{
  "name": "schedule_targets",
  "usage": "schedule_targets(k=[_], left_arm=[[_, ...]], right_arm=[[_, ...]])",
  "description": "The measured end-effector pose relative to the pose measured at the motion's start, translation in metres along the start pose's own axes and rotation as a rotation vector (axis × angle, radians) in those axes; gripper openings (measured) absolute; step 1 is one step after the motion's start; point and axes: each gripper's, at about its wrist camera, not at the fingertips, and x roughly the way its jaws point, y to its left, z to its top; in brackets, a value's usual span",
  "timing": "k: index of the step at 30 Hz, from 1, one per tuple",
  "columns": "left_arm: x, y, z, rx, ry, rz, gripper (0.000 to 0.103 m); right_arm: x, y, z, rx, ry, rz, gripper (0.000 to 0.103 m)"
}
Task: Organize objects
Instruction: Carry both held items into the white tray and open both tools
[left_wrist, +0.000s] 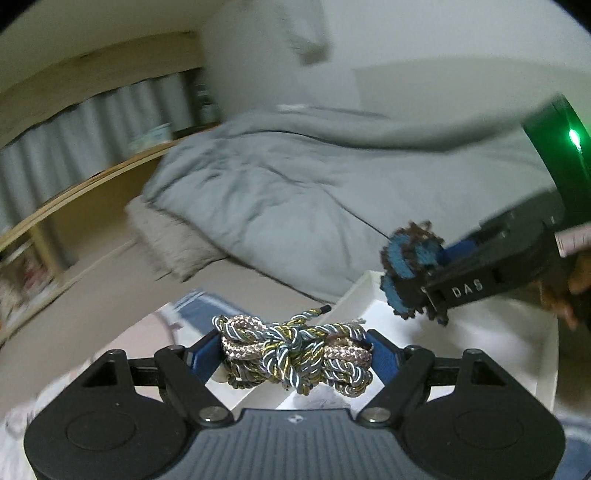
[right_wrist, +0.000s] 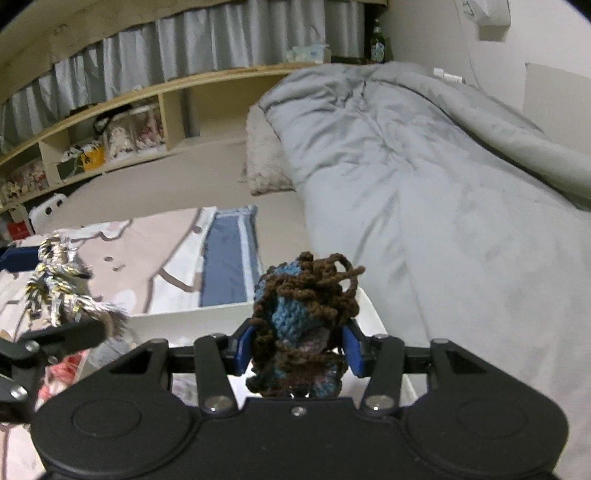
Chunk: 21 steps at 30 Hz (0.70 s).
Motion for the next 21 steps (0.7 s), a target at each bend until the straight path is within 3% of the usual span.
schedule_targets(k=[10, 17, 18, 19, 21], left_arm=[[0.069, -0.036, -0.007, 0.298, 0.033, -0.171, 0.081], [0.103, -0.042, -0.017, 0.361, 0.067, -0.205, 0.083], [0.107, -0.042, -0.019, 0.357, 0.077, -0.211, 0.085], [0.111, -0.042, -0.021, 0.351, 0.094, -0.218, 0.087], [0.116, -0.043, -0.025, 0.343, 0.116, -0.203, 0.096]], right_arm=[[0.04, -0.014, -0.015, -0.004, 0.106, -0.012, 0.05], [0.052, -0.016, -0.019, 0.002, 0.059, 0.01, 0.051], [0.052, -0.016, -0.019, 0.008, 0.037, 0.014, 0.055], [0.051, -0.016, -0.019, 0.017, 0.017, 0.013, 0.068], [0.052, -0.017, -0.019, 0.041, 0.007, -0.008, 0.083]])
